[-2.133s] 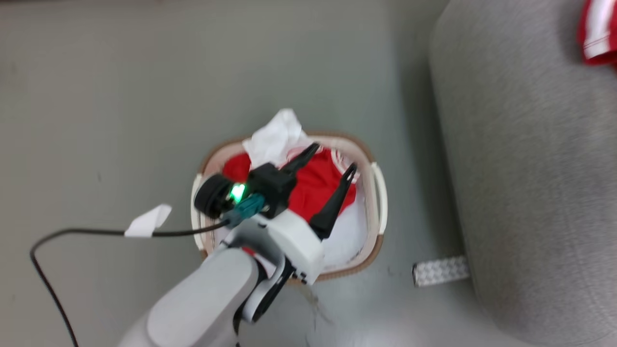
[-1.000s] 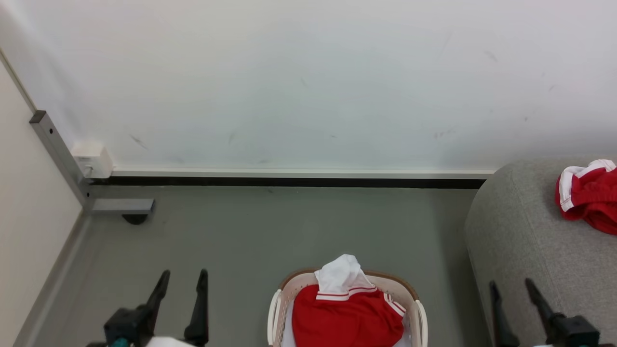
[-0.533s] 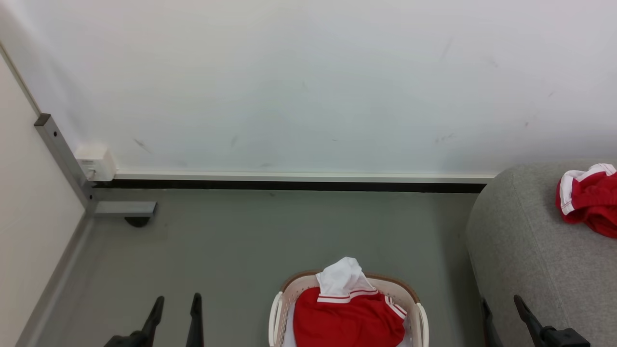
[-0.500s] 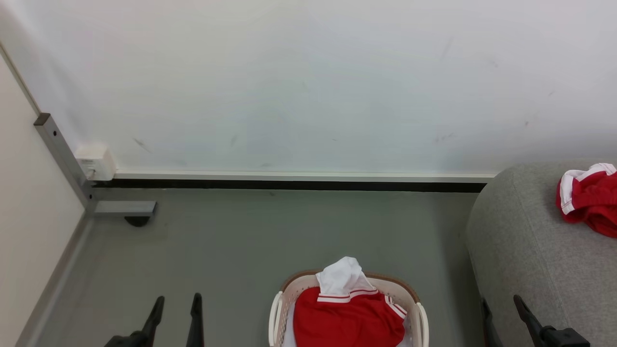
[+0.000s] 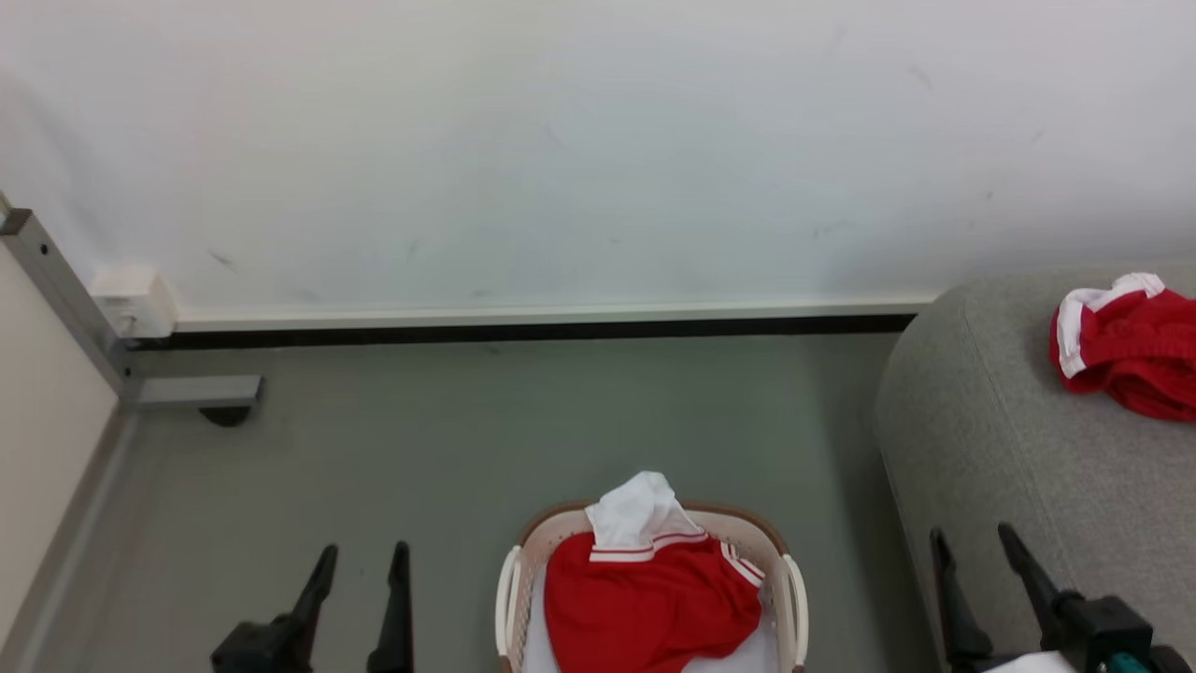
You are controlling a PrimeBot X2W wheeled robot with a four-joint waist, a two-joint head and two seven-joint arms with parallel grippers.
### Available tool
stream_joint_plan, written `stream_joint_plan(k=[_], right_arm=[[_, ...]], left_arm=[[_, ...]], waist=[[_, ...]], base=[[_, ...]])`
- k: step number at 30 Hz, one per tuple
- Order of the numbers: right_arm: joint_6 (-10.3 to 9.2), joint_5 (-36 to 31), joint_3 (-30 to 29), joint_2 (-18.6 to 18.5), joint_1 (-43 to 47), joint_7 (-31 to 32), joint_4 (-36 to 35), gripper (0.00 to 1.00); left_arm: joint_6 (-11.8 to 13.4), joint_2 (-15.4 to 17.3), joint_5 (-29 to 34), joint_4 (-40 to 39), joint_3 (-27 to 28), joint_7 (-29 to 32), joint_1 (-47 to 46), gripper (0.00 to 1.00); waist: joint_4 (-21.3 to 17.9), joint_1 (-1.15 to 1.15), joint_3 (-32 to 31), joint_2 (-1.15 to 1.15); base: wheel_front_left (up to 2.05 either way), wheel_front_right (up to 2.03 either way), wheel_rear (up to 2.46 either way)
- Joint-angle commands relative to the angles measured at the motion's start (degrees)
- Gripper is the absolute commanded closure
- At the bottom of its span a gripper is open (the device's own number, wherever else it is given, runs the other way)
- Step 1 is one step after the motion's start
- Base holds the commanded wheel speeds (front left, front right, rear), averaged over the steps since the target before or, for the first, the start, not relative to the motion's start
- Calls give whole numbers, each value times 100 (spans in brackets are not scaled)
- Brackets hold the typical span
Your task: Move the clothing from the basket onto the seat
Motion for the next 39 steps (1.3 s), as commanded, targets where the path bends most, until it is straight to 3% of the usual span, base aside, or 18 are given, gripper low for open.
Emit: stream_joint_plan(k=[1, 12, 26, 39], right_arm=[[-13, -31, -52, -19, -160, 5, -101, 0], [-12, -9, -320, -15, -1571, 5, -950, 0], [-12, 623, -334, -12, -3049, 5, -1698, 0], [-13, 919, -219, -12, -3347, 5, -2063, 0]], left_arm=[[-63, -24, 103, 70, -42, -3, -179, 0], [-487, -127, 639, 772, -825, 363, -2251, 0], [-838, -99, 1465, 2071, -1860, 1830, -4643, 0], [-685, -209, 1725, 3414, -2145, 2275, -5889, 0]], waist=[[-121, 0, 185, 0], [-641, 0, 2284, 0], [-1331, 0, 4662, 0], [-1549, 0, 5710, 0]], base=[[0, 0, 0], [0, 0, 0], [0, 0, 0], [0, 0, 0]])
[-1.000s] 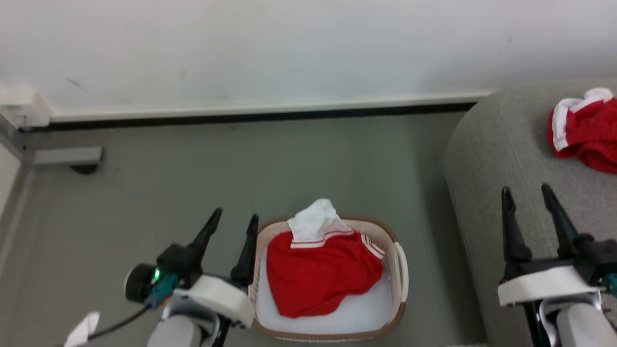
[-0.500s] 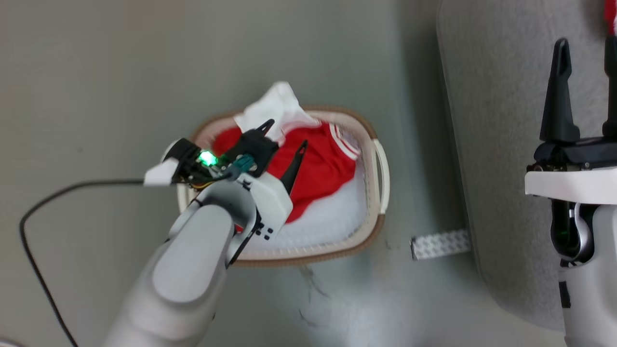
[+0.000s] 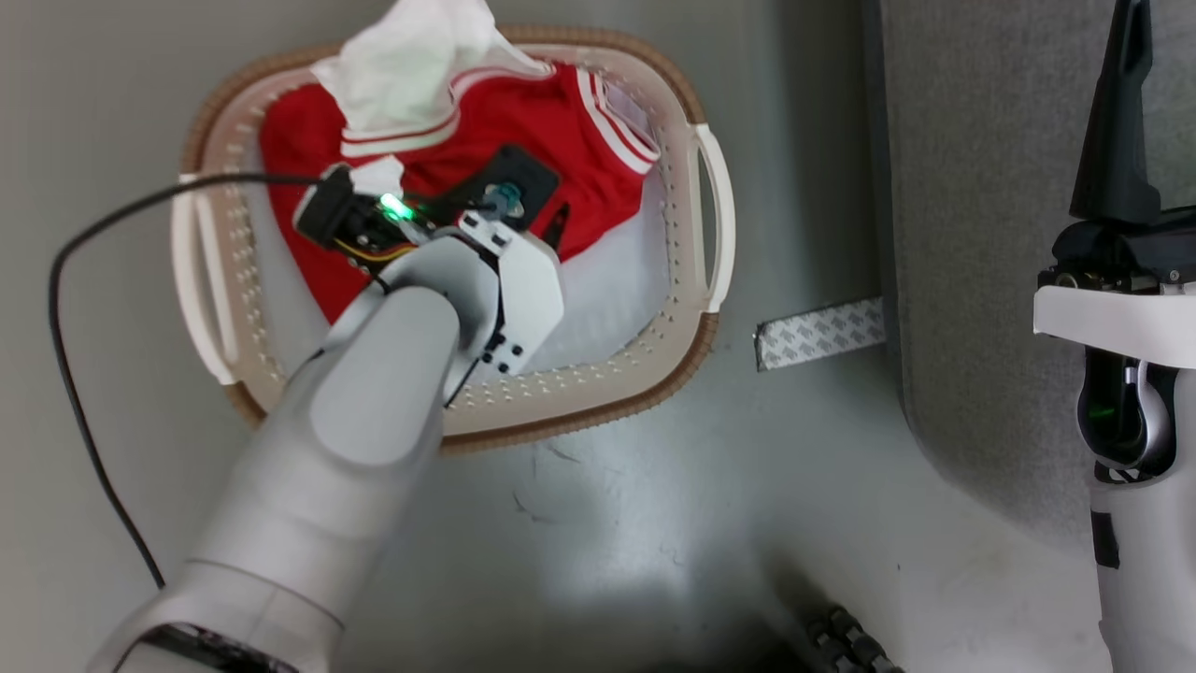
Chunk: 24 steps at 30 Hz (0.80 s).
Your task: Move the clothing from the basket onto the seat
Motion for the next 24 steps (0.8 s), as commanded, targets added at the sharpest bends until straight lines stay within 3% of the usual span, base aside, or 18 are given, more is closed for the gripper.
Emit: stream_joint_plan(k=[1, 12, 13, 15, 24], right_arm=[[-14, 79, 19, -5, -102, 5, -62, 0], [-14, 6, -184, -5, 320, 5, -331, 0], [-14, 21, -195, -4, 351, 5, -344, 0], [-14, 40, -210, -3, 402, 5, -352, 0], [-14, 15, -214, -6, 403, 5, -122, 0]], left_arm=[[35, 45, 37, 118, 7, 44, -105, 0], [139, -38, 190, 1280, -282, -30, -562, 0], [140, -50, 186, 1357, -310, -56, -588, 39], [131, -74, 173, 1495, -353, -102, -626, 100], [27, -162, -375, 1599, -289, -783, -595, 100]], waist=[[-158, -2, 253, 0], [-176, -2, 340, 0], [-173, -2, 344, 0], [-165, -2, 347, 0], [19, -2, -105, 0]], base=[[0, 0, 0], [0, 0, 0], [0, 0, 0], [0, 0, 0], [0, 0, 0]])
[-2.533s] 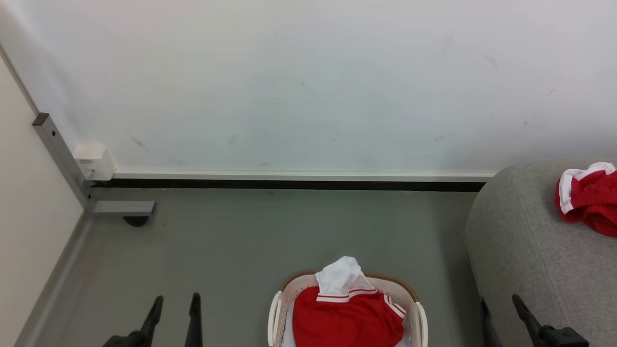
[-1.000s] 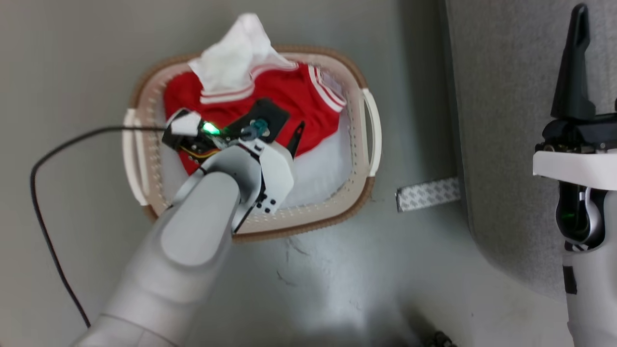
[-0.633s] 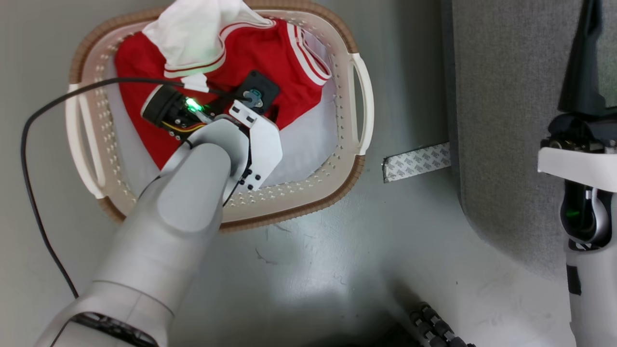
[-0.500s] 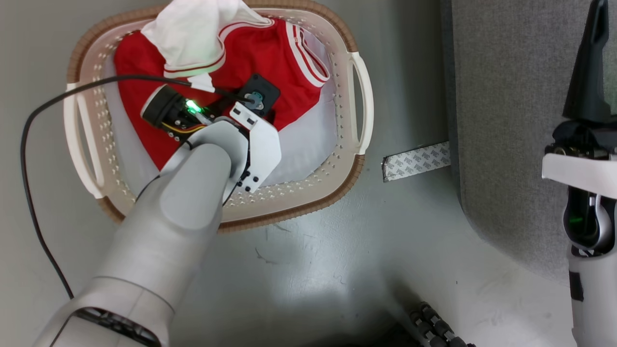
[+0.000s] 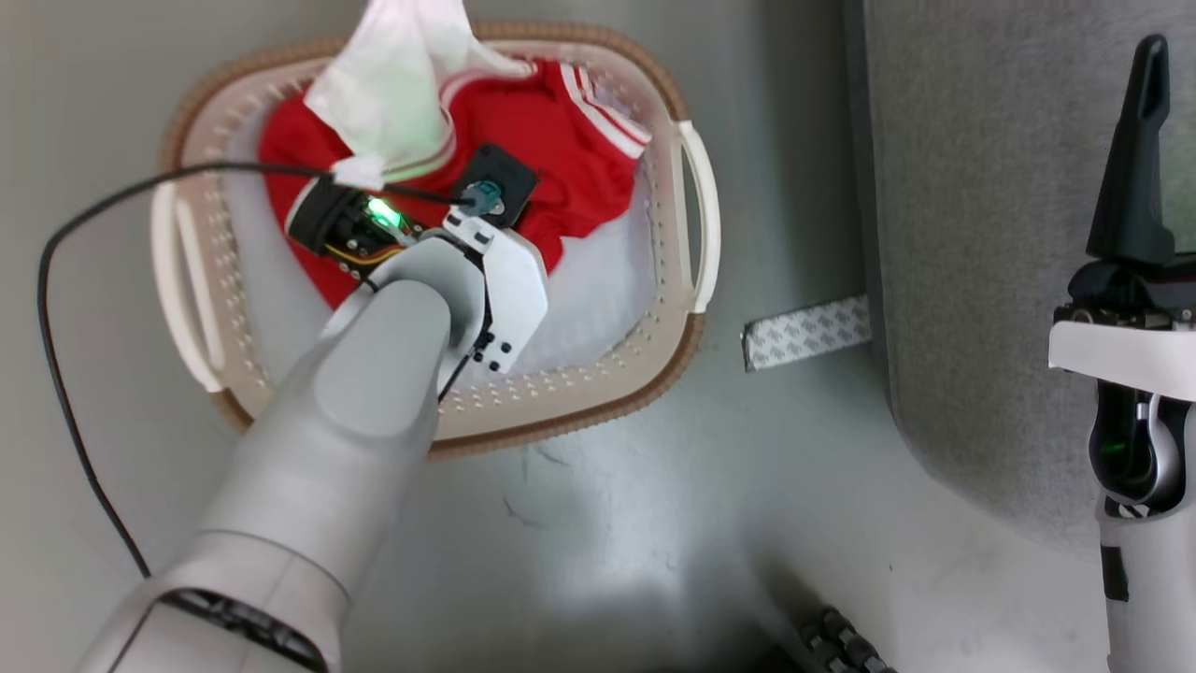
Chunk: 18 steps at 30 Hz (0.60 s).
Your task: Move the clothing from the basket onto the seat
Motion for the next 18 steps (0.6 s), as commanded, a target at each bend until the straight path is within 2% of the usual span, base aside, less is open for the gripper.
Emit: stream_joint_plan(k=[1, 8, 18], right_arm=[[-15, -108, -38, -10, 69, 5, 68, 0], [-15, -404, -210, -13, 474, 5, 450, 0], [-15, -650, -326, -14, 1236, 5, 1104, 0]], left_arm=[[-33, 4, -137, -75, 23, -124, 125, 100], [-136, -3, -1130, -793, -196, -521, 733, 100], [64, -2, -2113, -1563, -356, -862, 1610, 100]], waist=[[223, 0, -359, 0], [720, 0, -1468, 0], [1263, 0, -3168, 0]], base=[[0, 0, 0], [0, 0, 0], [0, 0, 0]])
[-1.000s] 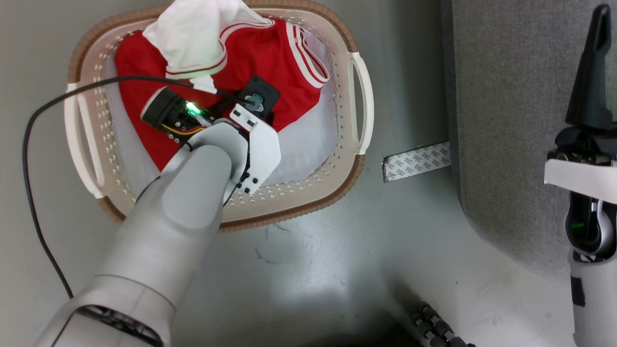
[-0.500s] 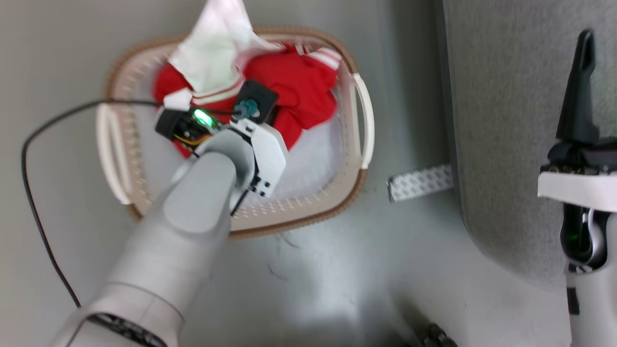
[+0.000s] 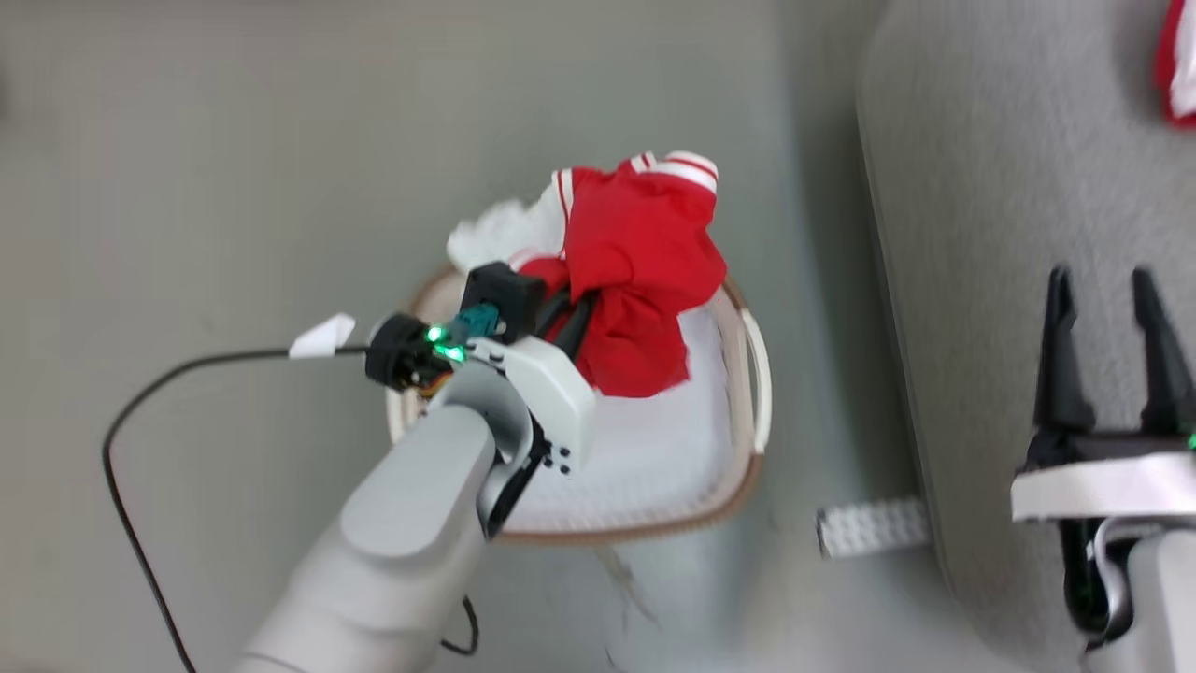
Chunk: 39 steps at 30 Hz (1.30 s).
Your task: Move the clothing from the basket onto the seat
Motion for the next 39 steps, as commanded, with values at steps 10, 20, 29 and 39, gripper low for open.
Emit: stream_joint_plan(k=[10, 20, 29, 39], right_arm=[[-15, -530, 112, -21, 1019, 4, 558, 0], [-15, -630, 536, -21, 1944, 4, 748, 0], [-14, -588, 1034, -19, 2114, 4, 612, 0], [-15, -611, 2682, -110, 1346, 22, 680, 0]], left_arm=[[286, 199, -480, -885, 220, -46, 905, 100], [693, 793, -739, -2121, 450, 342, 1905, 100], [1023, 1210, -779, -3362, 522, 815, 2388, 100], [1135, 1303, -698, -4028, 370, 1130, 2429, 100]], waist=[[669, 1, -2222, -1], [708, 1, -3247, -1], [722, 1, -3469, -1], [733, 1, -3462, -1]], base=[[0, 0, 0], [0, 0, 0], [0, 0, 0], [0, 0, 0]])
